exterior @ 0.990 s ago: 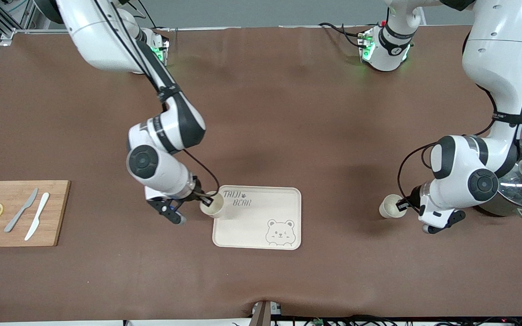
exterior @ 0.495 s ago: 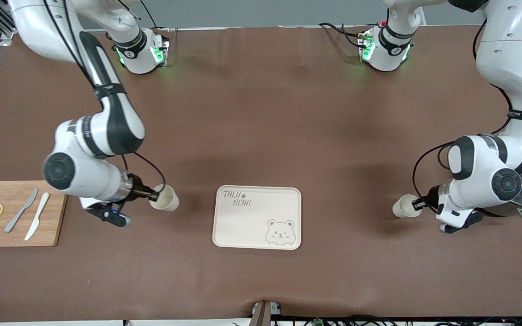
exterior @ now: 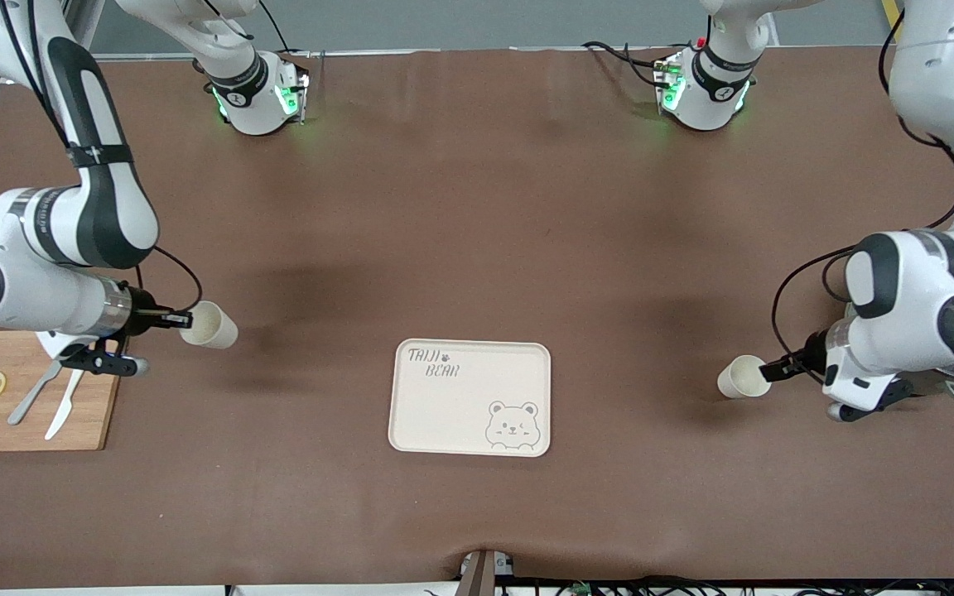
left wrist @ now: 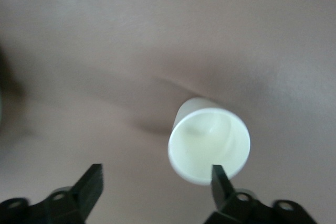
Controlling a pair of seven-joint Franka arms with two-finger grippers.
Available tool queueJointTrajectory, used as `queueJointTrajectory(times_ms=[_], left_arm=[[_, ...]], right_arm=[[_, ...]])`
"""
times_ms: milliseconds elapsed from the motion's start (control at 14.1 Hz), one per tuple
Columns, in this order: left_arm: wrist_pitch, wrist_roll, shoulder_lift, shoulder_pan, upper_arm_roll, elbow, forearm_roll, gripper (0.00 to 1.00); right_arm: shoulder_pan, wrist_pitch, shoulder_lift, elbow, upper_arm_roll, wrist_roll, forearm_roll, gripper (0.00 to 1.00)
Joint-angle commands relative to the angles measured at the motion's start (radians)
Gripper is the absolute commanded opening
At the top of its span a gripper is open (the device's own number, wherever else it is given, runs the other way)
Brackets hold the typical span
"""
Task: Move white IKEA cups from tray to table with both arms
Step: 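Set the cup beside the pot with the left gripper while the right gripper carries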
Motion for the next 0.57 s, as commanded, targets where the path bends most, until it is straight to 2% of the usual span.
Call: queueJointTrajectory(times_ms=[0,212,495], left_arm=[[-0.091,0.038,-0.124,0.026,-0.017,-0.022,-0.035,1.0],[-0.165,0.035,-0.184,0.031,-0.004,0.001,-0.03,1.0],[-0.328,0.032,-0.254,0.054,-0.003,0.084,-0.029,1.0]], right_arm=[[-0.1,0.019,-0.045,-0.072,0.02,-0.16,-0.043,0.0],[-0.172,0.088,-0.044,-0.138,0.02,-0.236,-0.059,0.0],[-0.171,0.312,-0.035,-0.279,0.022,-0.236,-0.059,0.0]])
